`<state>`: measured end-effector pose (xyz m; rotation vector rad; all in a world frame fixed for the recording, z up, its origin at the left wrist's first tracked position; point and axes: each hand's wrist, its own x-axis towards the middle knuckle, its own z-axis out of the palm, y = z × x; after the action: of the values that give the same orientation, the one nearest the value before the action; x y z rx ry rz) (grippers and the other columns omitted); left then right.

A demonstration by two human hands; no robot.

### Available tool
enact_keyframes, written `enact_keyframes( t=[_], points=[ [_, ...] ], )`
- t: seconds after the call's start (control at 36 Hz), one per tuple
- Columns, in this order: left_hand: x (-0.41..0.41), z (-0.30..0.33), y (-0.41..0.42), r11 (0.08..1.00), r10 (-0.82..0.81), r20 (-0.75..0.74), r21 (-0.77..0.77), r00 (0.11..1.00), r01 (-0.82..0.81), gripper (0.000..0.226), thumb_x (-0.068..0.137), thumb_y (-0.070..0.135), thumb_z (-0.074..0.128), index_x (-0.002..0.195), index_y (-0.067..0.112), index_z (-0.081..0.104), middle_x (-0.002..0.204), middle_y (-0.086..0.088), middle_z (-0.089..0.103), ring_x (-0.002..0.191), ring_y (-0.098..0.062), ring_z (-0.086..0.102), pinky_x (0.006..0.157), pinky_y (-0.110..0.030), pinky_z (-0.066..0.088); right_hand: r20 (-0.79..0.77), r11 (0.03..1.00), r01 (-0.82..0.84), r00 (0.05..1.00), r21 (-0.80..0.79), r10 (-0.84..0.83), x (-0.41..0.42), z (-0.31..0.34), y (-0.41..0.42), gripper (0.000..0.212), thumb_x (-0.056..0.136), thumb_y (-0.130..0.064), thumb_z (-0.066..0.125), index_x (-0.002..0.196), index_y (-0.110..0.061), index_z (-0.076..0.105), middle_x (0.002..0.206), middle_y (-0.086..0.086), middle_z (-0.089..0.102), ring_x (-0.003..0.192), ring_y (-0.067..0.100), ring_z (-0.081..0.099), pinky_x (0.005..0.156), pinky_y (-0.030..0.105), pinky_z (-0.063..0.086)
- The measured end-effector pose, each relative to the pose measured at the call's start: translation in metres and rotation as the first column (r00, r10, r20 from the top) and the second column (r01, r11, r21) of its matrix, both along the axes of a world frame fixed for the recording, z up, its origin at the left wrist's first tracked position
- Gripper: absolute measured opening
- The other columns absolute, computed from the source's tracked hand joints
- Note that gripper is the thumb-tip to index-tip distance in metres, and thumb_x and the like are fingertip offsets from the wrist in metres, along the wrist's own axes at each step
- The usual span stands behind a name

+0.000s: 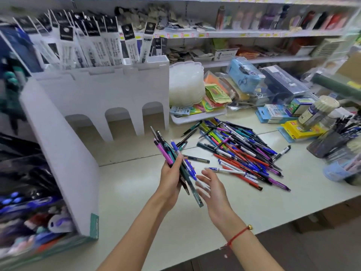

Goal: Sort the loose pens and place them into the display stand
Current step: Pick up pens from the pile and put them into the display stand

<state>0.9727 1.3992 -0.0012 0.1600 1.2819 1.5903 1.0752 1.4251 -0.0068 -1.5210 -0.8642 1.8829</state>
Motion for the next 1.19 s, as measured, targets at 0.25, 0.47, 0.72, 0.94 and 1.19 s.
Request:
enact_keyframes(
  t=[0.25,0.47,0.72,0.94,1.19],
  points=[
    [-0.022,0.024,-0.057,0.969,-0.249,-0.045,-0.013,0.968,0.248,0.022,0.097,0.026,0.052,0.112,0.011,0.059,0.078,0.001,0.066,0.07,-0.012,0.062,0.068,-0.024,0.053,0.169,0.884,-0.394,0.917,0.252,0.361,-0.016,0.044,-0.01,0.032,0.099,-0.036,0.047,0.114,-0.014,0.064,0.108,0.003,0.067,0.097,0.017,0.063,0.084,0.028,0.048],
    [-0.065,0.053,-0.134,0.909,-0.384,-0.392,-0.004,0.836,0.417,0.027,0.1,0.021,0.049,0.127,0.019,0.051,0.091,0.005,0.064,0.065,0.008,0.062,0.058,-0.01,0.047,0.283,0.822,-0.414,0.904,0.391,0.321,-0.056,0.075,-0.076,0.023,0.087,-0.032,0.067,0.106,-0.019,0.071,0.099,0.0,0.073,0.094,0.018,0.067,0.073,0.025,0.046],
    [-0.128,0.075,-0.233,0.932,-0.294,-0.411,0.078,0.863,0.355,0.017,0.098,0.016,0.051,0.115,0.016,0.054,0.087,0.004,0.064,0.063,-0.001,0.064,0.061,-0.018,0.053,0.139,0.846,-0.315,0.949,0.43,0.283,-0.126,0.095,-0.174,0.016,0.09,-0.027,0.064,0.098,-0.016,0.073,0.091,0.0,0.073,0.087,0.014,0.067,0.073,0.022,0.048],
    [-0.186,0.072,-0.32,0.985,-0.055,-0.511,0.115,0.858,0.132,0.009,0.097,0.014,0.052,0.105,0.015,0.056,0.08,0.003,0.062,0.059,0.005,0.06,0.06,-0.009,0.046,-0.095,0.909,-0.133,0.978,0.394,0.185,-0.171,0.111,-0.23,0.021,0.104,-0.027,0.038,0.092,-0.017,0.051,0.056,0.001,0.05,0.042,0.009,0.05,0.062,0.029,0.053],
    [-0.218,0.065,-0.375,0.985,0.153,-0.321,0.129,0.934,-0.117,0.017,0.096,0.018,0.053,0.113,0.017,0.058,0.083,-0.001,0.065,0.072,-0.012,0.065,0.069,-0.027,0.057,0.292,0.648,-0.69,0.723,0.321,0.626,-0.194,0.119,-0.259,0.042,0.097,0.006,0.037,0.132,-0.012,0.05,0.077,0.004,0.052,0.053,0.01,0.043,0.049,0.018,0.04]
  ],
)
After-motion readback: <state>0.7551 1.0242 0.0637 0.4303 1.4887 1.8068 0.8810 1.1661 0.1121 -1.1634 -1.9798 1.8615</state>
